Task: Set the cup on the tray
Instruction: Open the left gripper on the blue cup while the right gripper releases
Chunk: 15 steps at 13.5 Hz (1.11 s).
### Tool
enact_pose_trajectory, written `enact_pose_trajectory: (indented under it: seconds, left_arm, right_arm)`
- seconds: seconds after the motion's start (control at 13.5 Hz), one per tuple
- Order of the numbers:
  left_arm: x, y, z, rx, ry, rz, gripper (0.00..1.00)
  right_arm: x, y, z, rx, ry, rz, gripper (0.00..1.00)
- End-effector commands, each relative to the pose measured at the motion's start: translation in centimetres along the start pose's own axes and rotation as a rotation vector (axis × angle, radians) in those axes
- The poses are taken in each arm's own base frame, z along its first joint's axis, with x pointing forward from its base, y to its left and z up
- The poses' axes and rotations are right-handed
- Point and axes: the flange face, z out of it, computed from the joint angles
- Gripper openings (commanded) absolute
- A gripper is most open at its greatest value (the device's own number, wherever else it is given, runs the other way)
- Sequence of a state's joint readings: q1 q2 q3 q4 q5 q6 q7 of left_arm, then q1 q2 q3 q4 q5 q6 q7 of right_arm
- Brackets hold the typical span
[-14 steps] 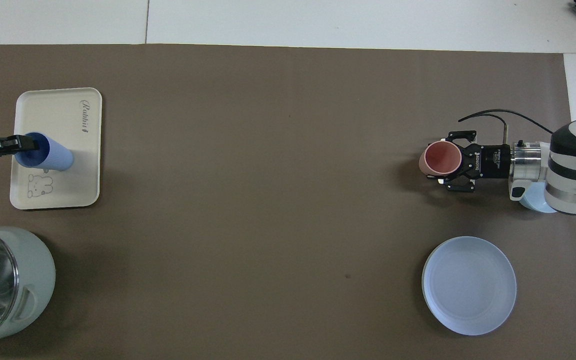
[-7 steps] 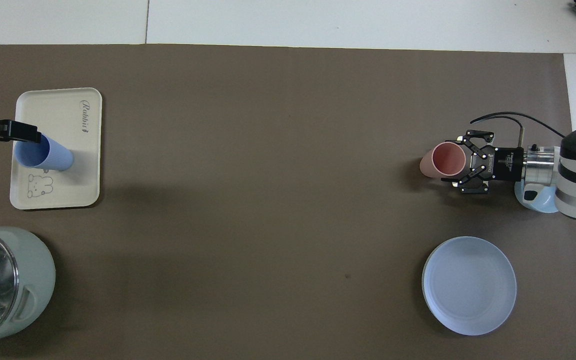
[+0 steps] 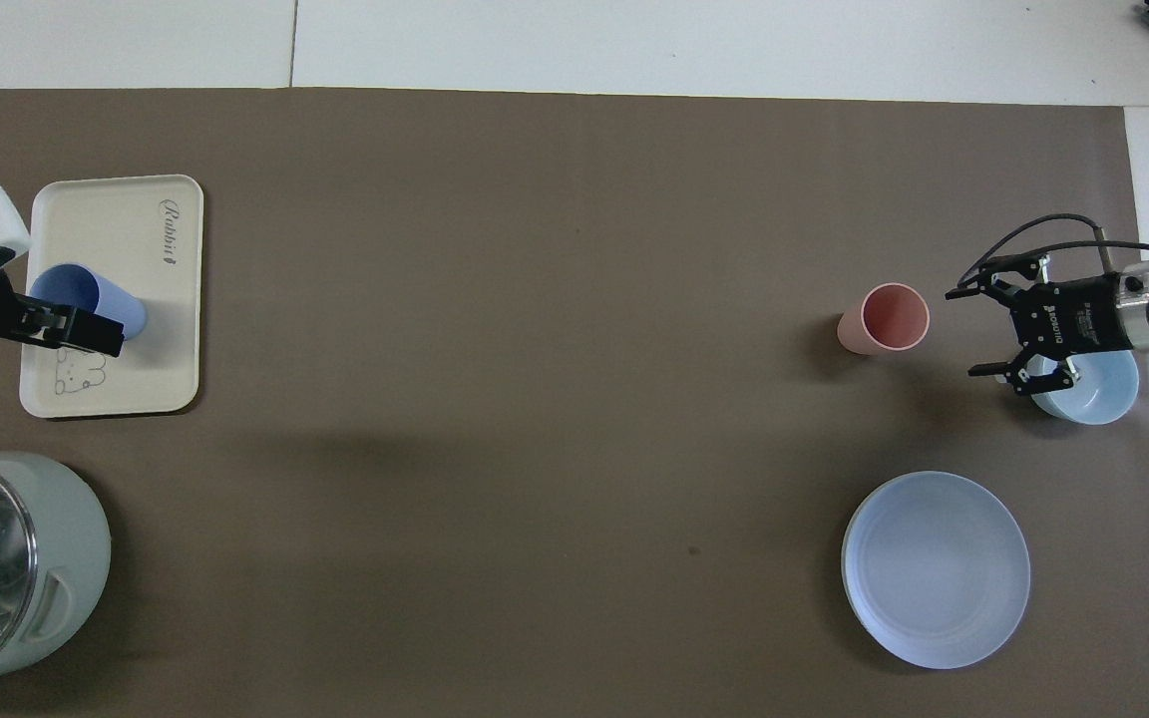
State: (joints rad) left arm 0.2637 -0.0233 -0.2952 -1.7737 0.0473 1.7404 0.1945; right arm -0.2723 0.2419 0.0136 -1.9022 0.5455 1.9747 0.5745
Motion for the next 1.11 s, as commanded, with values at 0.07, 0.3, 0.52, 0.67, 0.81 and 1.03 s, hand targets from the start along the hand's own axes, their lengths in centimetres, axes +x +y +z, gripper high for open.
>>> enact_pose_trajectory:
  seconds: [0.07,0.3,0.52,0.67,0.81,1.03]
  left_arm:
    - [-1.4,0.6,-1.4,0.019,-0.029,-0.027,1.00]
    - [-1.7,2.1,-3.3,-0.010,-0.012,-0.061,1.00]
    - [-1.9,2.7,-6.1,-0.043,-0.003,-0.062,1.00]
    - [-1.8,2.1,-8.2,-0.070,0.011,-0.083,1.00]
    - [-1.8,1.6,-8.9,-0.093,0.026,-0.097,1.00]
    - [-2.2,1.2,-9.4,-0.084,0.022,-0.100,1.00]
  right_arm:
    - [-5.6,-1.3,-2.2,-0.135,0.067,-0.331,0.99]
    - [-10.2,-3.1,-3.0,-0.234,0.105,-0.668,0.99]
    - [-15.6,-5.3,-2.0,-0.418,0.179,-0.897,0.99]
    - [-18.8,-6.5,-2.8,-0.452,0.230,-0.980,0.99]
    - [-20.3,-7.1,-5.5,-0.421,0.273,-0.999,0.99]
    - [-22.6,-8.8,-10.4,-0.405,0.296,-1.008,0.99]
